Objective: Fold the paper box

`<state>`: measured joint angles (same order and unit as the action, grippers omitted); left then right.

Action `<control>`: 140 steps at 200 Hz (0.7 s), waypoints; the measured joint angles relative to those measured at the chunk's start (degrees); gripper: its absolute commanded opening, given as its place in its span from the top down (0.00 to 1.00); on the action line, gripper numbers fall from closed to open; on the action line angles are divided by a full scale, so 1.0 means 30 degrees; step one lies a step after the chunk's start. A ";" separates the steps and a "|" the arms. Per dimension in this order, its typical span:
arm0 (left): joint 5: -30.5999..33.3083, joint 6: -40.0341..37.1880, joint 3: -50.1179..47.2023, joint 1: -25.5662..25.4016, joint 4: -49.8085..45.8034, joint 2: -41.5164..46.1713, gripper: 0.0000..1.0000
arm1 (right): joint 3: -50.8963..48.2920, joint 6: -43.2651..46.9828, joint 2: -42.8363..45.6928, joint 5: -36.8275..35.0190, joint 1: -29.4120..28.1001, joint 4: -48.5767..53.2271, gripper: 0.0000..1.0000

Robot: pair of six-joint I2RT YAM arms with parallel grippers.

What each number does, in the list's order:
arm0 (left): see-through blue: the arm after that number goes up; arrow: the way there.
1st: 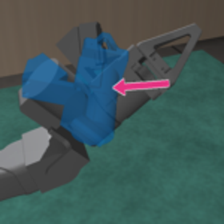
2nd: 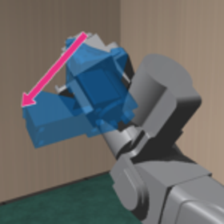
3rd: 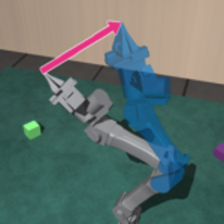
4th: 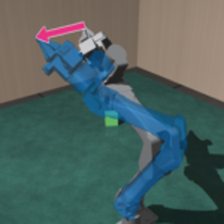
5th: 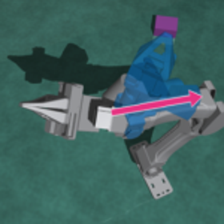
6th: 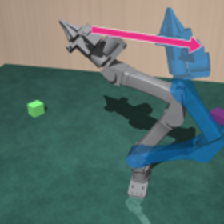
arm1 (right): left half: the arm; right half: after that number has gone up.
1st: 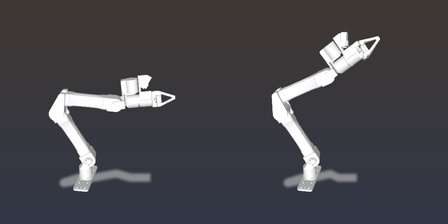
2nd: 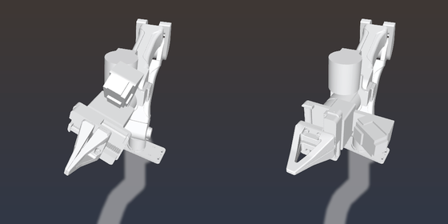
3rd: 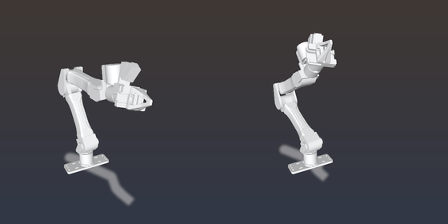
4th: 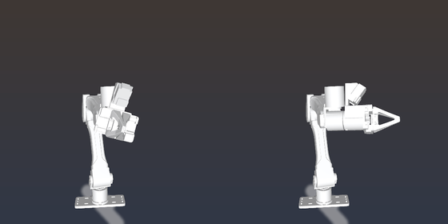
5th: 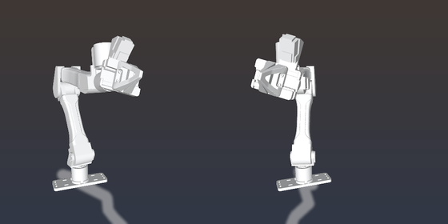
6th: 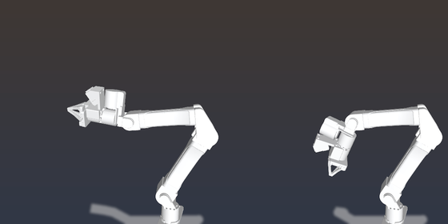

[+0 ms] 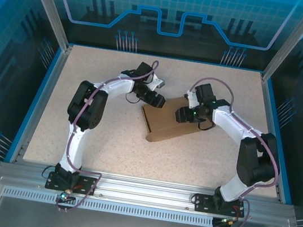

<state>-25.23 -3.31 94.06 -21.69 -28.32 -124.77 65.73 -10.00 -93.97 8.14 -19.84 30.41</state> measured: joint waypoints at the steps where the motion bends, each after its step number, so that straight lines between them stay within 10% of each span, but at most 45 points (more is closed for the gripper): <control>1: -0.0029 0.0007 -0.0044 0.0000 0.0007 0.0022 0.26 | 0.0022 0.0000 0.0000 -0.0007 0.0015 0.0007 0.36; 98: -0.0517 0.0627 -0.4991 -0.0073 0.1100 0.3330 0.26 | -0.5202 -0.1727 0.7861 0.2062 0.1166 0.0984 0.29; 140: -0.0408 0.0627 -0.5158 -0.0138 0.1333 0.3388 0.26 | -0.7512 -0.3417 0.7023 0.4481 0.2237 -0.0685 0.28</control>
<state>-26.46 -1.43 78.59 -22.11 -24.32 -114.61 43.20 -20.25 -72.90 21.58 -13.13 28.36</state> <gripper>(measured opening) 0.736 0.717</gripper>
